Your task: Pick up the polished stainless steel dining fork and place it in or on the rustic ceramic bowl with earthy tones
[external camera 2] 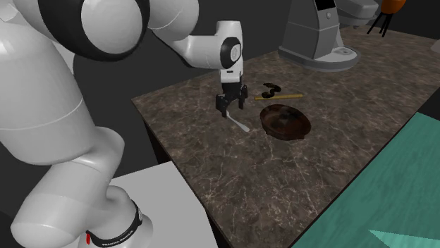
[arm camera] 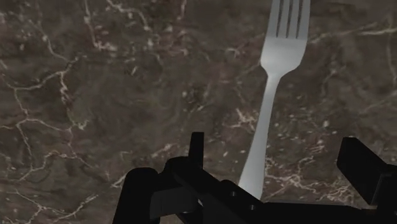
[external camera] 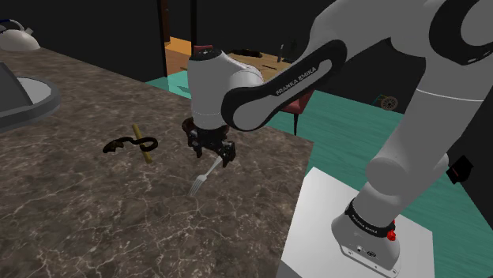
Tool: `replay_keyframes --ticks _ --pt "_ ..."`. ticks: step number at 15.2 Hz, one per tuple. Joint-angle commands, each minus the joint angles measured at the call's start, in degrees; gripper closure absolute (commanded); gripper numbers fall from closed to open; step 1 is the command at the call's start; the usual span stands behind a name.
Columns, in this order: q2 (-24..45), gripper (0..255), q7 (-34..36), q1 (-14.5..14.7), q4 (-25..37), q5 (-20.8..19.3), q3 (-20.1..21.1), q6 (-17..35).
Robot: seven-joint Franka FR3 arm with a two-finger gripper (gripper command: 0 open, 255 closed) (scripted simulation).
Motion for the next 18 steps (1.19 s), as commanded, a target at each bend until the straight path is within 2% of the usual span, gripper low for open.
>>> replay_keyframes --ticks 1,6,13,14,18 --pt "1.86 0 2.20 0.69 -0.12 -2.31 -0.86 0.96" --pt "4.87 0 4.67 1.84 -1.16 -6.01 -2.56 3.41" --pt "4.85 0 4.65 1.84 -1.16 -5.99 -2.56 3.40" --pt "4.85 255 4.65 1.84 -1.16 -5.99 -2.56 3.40" --pt "4.85 255 4.65 1.84 -1.17 -5.99 -2.56 3.41"
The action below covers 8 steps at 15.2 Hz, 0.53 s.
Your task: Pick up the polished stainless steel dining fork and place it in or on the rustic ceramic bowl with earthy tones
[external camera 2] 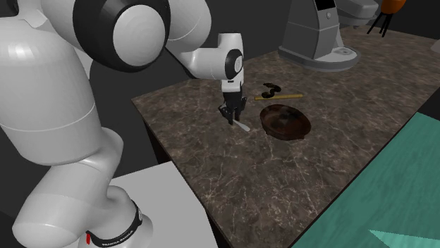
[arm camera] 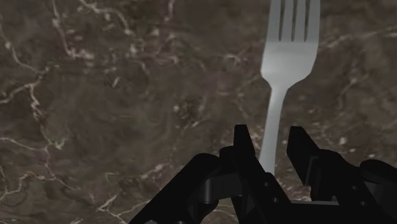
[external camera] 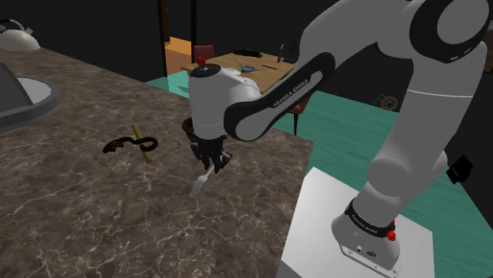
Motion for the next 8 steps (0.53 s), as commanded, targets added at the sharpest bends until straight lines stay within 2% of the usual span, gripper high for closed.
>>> replay_keyframes --ticks 1,5,8 --pt "0.00 255 0.00 -0.01 -0.01 0.00 -0.01 -0.01" --pt "0.02 255 0.01 0.00 0.00 -0.02 -0.02 -0.01" --pt "-2.16 255 -1.95 -1.06 0.49 2.59 1.16 -1.50"
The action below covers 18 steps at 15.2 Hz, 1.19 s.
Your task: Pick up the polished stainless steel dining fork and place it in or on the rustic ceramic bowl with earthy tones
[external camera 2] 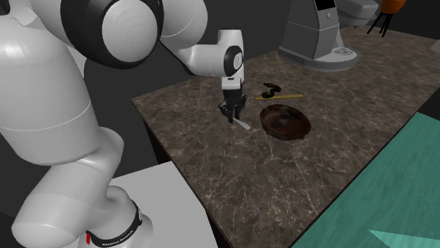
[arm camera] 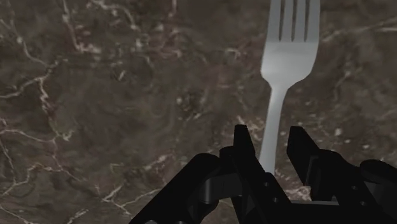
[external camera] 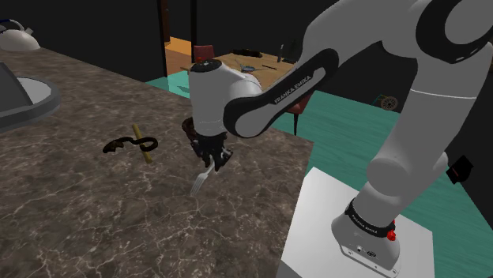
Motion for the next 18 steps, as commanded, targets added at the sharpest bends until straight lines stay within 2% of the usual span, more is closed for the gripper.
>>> replay_keyframes --ticks 1,9,18 --pt "-1.17 255 -1.12 -0.50 0.57 1.51 0.63 -1.09" --pt "-6.82 255 -6.21 -2.50 2.64 8.05 2.49 -5.55" --pt "-12.21 255 -11.02 -3.43 6.10 13.88 2.71 -11.32"
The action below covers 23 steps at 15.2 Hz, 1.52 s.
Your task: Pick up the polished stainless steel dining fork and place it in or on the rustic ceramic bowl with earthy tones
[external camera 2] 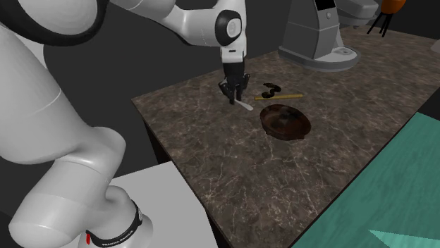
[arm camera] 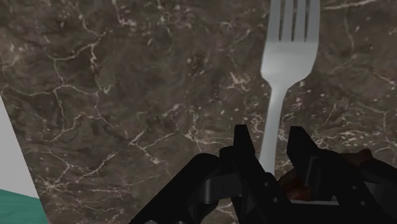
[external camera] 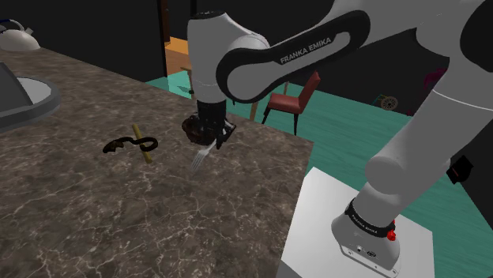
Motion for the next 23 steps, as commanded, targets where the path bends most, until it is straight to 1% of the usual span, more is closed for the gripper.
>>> replay_keyframes --ticks 1,7,12,15,17,20,23 --pt "-0.92 255 -0.76 -0.03 0.97 0.99 -0.03 -1.41" --pt "-3.46 255 -3.03 -0.17 4.00 3.48 -0.55 -5.63" --pt "-4.84 255 -4.32 -0.21 6.57 4.74 -1.00 -8.89" --pt "0.60 255 -4.46 -1.66 9.78 -0.05 -1.50 -8.92" --pt "4.38 255 -4.53 -2.05 12.33 -3.30 -2.19 -9.28" --pt "10.06 255 -4.84 -1.91 16.75 -7.94 -3.66 -10.26" --pt "15.60 255 -5.62 -0.98 21.93 -12.06 -5.65 -11.67"
